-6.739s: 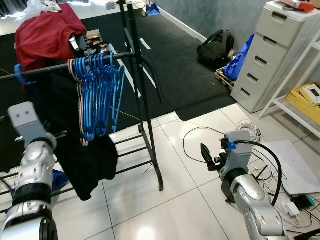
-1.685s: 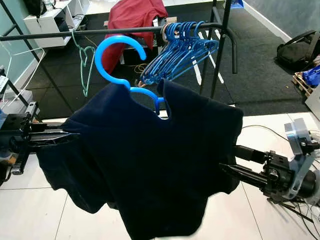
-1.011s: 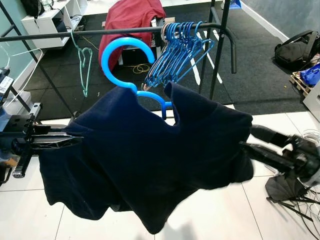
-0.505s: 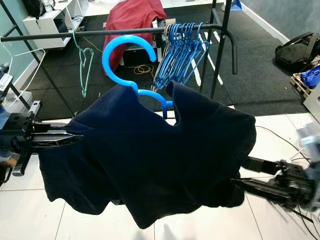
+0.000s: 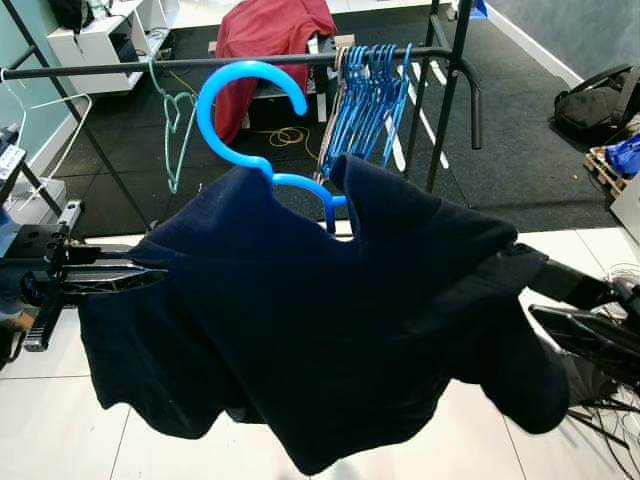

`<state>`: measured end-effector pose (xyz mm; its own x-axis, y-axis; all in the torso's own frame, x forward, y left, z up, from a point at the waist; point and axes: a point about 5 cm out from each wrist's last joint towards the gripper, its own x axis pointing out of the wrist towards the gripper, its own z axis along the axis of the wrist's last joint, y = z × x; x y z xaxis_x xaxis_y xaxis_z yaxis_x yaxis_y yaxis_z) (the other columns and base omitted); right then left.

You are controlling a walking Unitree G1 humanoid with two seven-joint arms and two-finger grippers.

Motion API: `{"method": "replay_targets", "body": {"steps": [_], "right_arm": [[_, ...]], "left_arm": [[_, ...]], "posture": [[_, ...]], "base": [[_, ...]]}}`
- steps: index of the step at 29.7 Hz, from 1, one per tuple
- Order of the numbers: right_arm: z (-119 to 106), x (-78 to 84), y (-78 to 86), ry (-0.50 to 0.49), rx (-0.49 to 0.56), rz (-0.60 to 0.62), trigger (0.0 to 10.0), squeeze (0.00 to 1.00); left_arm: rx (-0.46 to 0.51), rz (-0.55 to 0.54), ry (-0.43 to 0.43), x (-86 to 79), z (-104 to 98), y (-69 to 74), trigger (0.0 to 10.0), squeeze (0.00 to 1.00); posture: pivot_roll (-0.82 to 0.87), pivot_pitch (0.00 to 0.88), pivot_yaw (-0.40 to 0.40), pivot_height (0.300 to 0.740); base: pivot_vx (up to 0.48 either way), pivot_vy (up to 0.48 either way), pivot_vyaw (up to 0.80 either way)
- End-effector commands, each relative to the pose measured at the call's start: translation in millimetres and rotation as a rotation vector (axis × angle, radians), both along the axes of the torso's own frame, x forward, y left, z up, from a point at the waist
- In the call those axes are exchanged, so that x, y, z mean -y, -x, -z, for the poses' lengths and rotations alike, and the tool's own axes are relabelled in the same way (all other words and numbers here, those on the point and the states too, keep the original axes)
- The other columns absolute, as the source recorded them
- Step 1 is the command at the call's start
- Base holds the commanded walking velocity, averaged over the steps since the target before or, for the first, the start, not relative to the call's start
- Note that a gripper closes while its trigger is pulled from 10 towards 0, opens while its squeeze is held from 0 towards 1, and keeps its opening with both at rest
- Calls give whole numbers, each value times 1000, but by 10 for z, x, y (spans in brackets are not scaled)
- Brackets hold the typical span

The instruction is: Hang hanger

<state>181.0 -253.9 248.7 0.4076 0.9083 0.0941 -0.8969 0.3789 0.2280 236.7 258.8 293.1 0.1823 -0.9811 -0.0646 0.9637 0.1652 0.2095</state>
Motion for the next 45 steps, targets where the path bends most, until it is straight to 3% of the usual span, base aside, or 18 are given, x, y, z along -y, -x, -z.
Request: {"method": "replay_targets", "body": {"steps": [1,2,4,6,15,18,24,36,44,45], "right_arm": [[135,-3,27,116,-61,3,10000,0],[232,67,66,160,-120,29,10000,0],[232,67,66,160,-120,29,10000,0],[249,213,138,188,-164,83,10000,0],[-21,355,286,202,-104,132,10000,0],[-96,503,344,237,-79,206,10000,0],[-142,623,289,273,-29,301,10000,0],[-184,447,-199,251,149,303,10000,0],[-102,304,-269,242,120,213,10000,0],[-31,240,-220,250,75,140,10000,0]], "left_arm": [[21,-3,-14,-36,-74,22,10000,0],[23,-6,-14,-45,-80,24,10000,0],[23,-6,-14,-45,-80,24,10000,0],[23,-8,-15,-62,-88,29,10000,0],[20,-9,-15,-81,-73,0,10000,0],[14,-11,-15,-94,-61,-13,10000,0],[8,2,-14,-81,-53,-18,10000,0],[7,46,-23,-23,-83,57,10000,0],[12,52,-19,-6,-88,59,10000,0],[11,52,-17,-2,-83,59,10000,0]], "posture": [[-161,118,54,740],[-161,117,54,740],[-161,117,54,740],[-165,117,58,740],[-183,112,64,740],[-192,112,73,740],[-192,112,76,740],[-165,120,71,740],[-161,122,65,740],[-162,123,63,740]], "base": [[0,0,0],[0,0,0],[0,0,0],[0,0,0],[0,0,0],[0,0,0],[0,0,0],[0,0,0],[0,0,0],[0,0,0]]}}
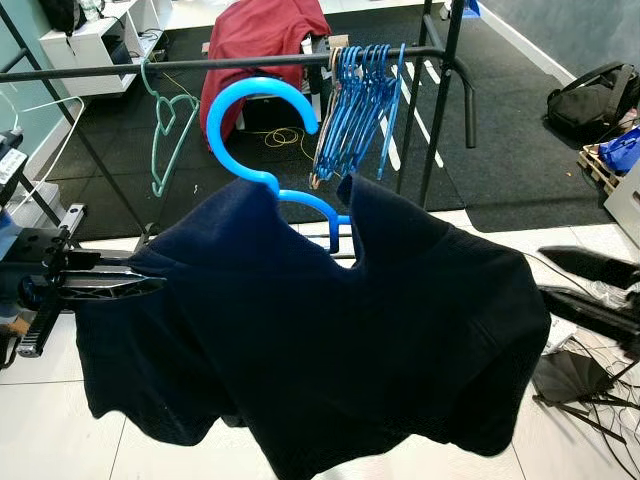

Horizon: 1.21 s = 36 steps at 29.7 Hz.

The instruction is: Hang hanger

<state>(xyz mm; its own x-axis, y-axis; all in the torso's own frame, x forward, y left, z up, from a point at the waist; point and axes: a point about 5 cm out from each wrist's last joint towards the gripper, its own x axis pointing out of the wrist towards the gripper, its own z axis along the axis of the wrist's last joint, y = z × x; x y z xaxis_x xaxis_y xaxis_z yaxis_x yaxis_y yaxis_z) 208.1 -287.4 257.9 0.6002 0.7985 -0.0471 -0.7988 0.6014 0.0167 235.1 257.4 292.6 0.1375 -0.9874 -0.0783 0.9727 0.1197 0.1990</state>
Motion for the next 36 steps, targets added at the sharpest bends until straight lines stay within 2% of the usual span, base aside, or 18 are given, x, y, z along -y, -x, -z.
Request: {"method": "replay_targets", "body": {"steps": [1,4,9,18,23,29,32,36], "right_arm": [[84,-139,91,0,-84,-121,10000,0],[79,-172,135,-36,-110,-162,10000,0],[9,-107,131,-75,-76,-137,10000,0],[66,-138,134,-60,-94,-146,10000,0],[-91,-77,157,-156,-37,-152,10000,0],[-135,-77,174,-196,-16,-169,10000,0],[-142,-78,177,-200,-13,-172,10000,0],[9,-105,140,-121,-75,-141,10000,0]], "left_arm": [[22,8,-3,-15,-80,43,10000,0],[19,8,-1,-12,-69,43,10000,0],[15,12,4,-1,-54,38,10000,0],[15,24,8,34,-40,30,10000,0],[11,9,2,-2,-49,33,10000,0],[0,-2,4,-10,-13,16,10000,0],[-3,-5,4,-11,-4,12,10000,0],[-3,-11,7,-15,-2,6,10000,0]], "posture": [[-163,124,63,740],[-168,126,64,740],[-173,126,66,740],[-171,125,68,740],[-167,125,67,740],[-169,125,67,740],[-169,125,67,740],[-167,123,67,740]], "base": [[0,0,0],[0,0,0],[0,0,0],[0,0,0],[0,0,0],[0,0,0],[0,0,0],[0,0,0]]}}
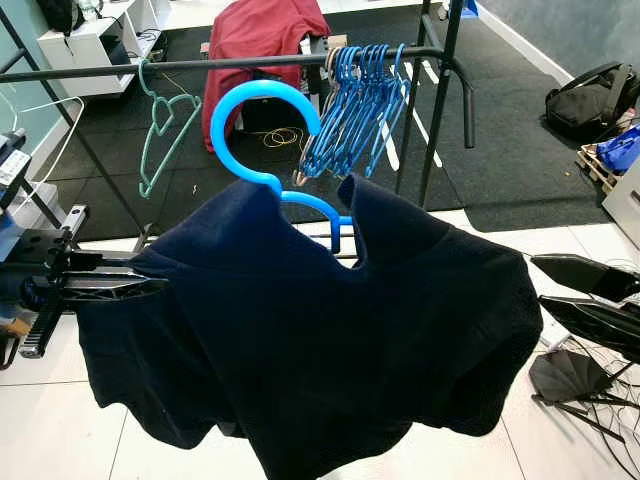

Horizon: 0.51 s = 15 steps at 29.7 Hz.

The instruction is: Hang hanger

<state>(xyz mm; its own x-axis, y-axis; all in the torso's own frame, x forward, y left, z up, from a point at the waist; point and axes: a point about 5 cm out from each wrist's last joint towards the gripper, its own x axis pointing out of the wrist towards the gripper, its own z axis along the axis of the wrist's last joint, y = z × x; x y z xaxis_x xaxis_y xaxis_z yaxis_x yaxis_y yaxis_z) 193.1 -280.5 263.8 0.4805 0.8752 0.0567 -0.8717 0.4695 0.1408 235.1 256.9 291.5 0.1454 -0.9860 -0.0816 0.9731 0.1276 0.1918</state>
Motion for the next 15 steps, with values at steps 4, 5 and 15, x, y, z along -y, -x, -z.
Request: {"method": "replay_targets", "body": {"steps": [4,5,15], "right_arm": [[121,-50,-25,67,-44,12,10000,0],[175,-54,-83,94,-41,49,10000,0],[338,-154,-317,135,-9,127,10000,0]], "left_arm": [[6,-3,10,-20,-14,4,10000,0],[6,-2,10,-18,-15,4,10000,0],[12,-14,17,-18,-5,-33,10000,0]], "posture": [[-167,123,67,740],[-164,123,68,740],[-163,115,72,740]], "base": [[0,0,0],[0,0,0],[0,0,0]]}}
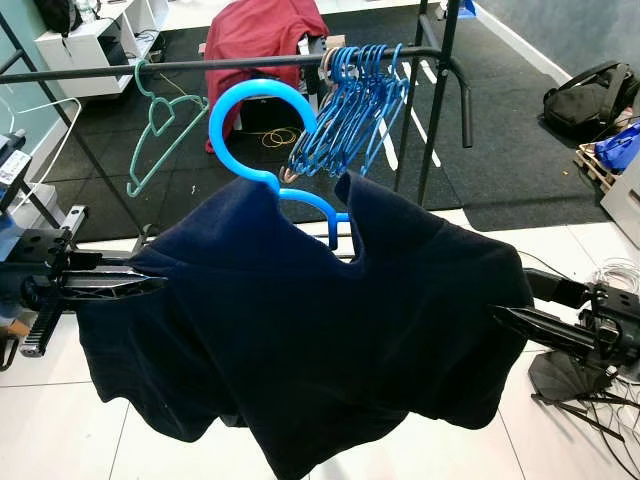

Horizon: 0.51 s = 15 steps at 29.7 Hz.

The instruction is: Hang hanger

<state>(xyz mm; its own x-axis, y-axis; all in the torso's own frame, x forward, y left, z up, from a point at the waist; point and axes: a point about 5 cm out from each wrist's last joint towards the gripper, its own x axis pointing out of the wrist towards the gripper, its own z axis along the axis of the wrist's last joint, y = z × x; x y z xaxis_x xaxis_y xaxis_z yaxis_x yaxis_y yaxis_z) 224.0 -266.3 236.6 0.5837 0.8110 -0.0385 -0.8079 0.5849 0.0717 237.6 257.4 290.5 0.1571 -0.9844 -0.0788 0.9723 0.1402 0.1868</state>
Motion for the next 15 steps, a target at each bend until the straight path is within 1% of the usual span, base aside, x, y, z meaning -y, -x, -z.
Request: {"method": "replay_targets", "body": {"steps": [1,3,5,8,12,13,14,15], "right_arm": [[132,-58,-82,20,-16,16,10000,0],[132,-58,-82,20,-16,16,10000,0],[268,-146,-249,20,-14,40,10000,0],[330,-266,-408,4,-7,24,10000,0],[331,-301,-467,4,1,18,9922,0],[333,-291,-501,8,8,35,9373,0],[334,-284,-525,11,14,47,9373,0],[330,-275,-548,9,21,60,8745,0]], "left_arm": [[17,-11,27,-16,0,-39,10000,0],[17,-11,27,-16,0,-39,10000,0],[13,-55,65,-46,72,-148,10000,0],[2,-136,101,-83,217,-321,10000,0],[-12,-150,114,-82,276,-366,10000,0],[-17,-145,122,-78,285,-367,10000,0],[-21,-142,127,-75,291,-368,10000,0],[-26,-138,132,-77,298,-369,10000,0]], "posture": [[-163,115,72,740],[-163,115,72,740],[-153,105,70,740],[-150,97,67,740],[-156,97,66,740],[-160,98,67,740],[-160,98,67,740],[-161,97,67,740]], "base": [[0,0,0],[0,0,0],[0,0,0],[0,0,0],[0,0,0],[0,0,0],[0,0,0],[0,0,0]]}}
